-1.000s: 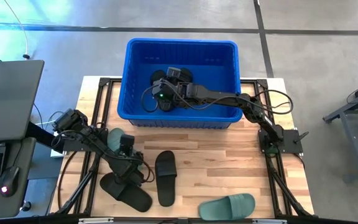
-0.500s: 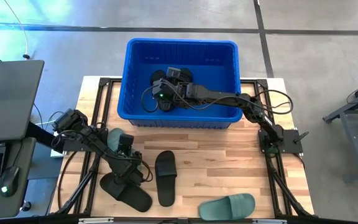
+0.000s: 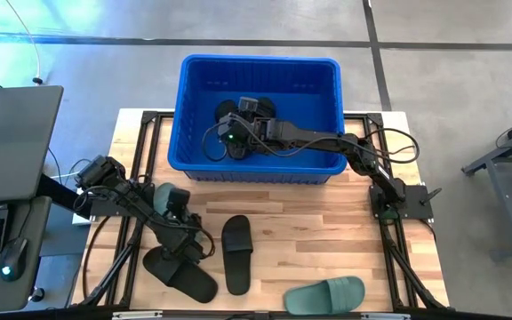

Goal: Pick and place slides into bin
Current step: Put the green slide into the blue bin

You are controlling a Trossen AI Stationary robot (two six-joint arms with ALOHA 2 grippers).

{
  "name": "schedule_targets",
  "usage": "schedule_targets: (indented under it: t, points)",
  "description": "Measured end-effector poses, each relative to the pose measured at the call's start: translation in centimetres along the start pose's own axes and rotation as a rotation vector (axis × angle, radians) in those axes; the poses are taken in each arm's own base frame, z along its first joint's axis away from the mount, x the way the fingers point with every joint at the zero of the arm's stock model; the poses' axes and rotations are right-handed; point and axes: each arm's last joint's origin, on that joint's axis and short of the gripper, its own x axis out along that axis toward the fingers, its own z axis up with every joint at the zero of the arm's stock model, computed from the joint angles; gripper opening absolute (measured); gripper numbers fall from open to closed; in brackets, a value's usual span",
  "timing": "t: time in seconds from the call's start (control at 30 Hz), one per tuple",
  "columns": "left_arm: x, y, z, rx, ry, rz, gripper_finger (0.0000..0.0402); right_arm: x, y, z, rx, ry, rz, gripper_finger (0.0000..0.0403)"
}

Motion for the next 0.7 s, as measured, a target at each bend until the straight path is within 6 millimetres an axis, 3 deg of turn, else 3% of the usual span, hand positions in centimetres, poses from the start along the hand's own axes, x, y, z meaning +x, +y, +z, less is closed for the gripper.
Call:
schedule_targets:
  t: [0.3, 0.7]
  points:
    - [-0.01, 0.05, 0.04, -0.043, -0.016, 0.023, 0.0090, 0.00, 0.11, 0.02, 0.000, -0.012, 0.034, 0.0161]
    - [-0.01, 0.18, -0.03, -0.164, -0.022, 0.049, 0.0090, -0.11, 0.70, 0.27, 0.116, -0.081, 0.244, 0.0156]
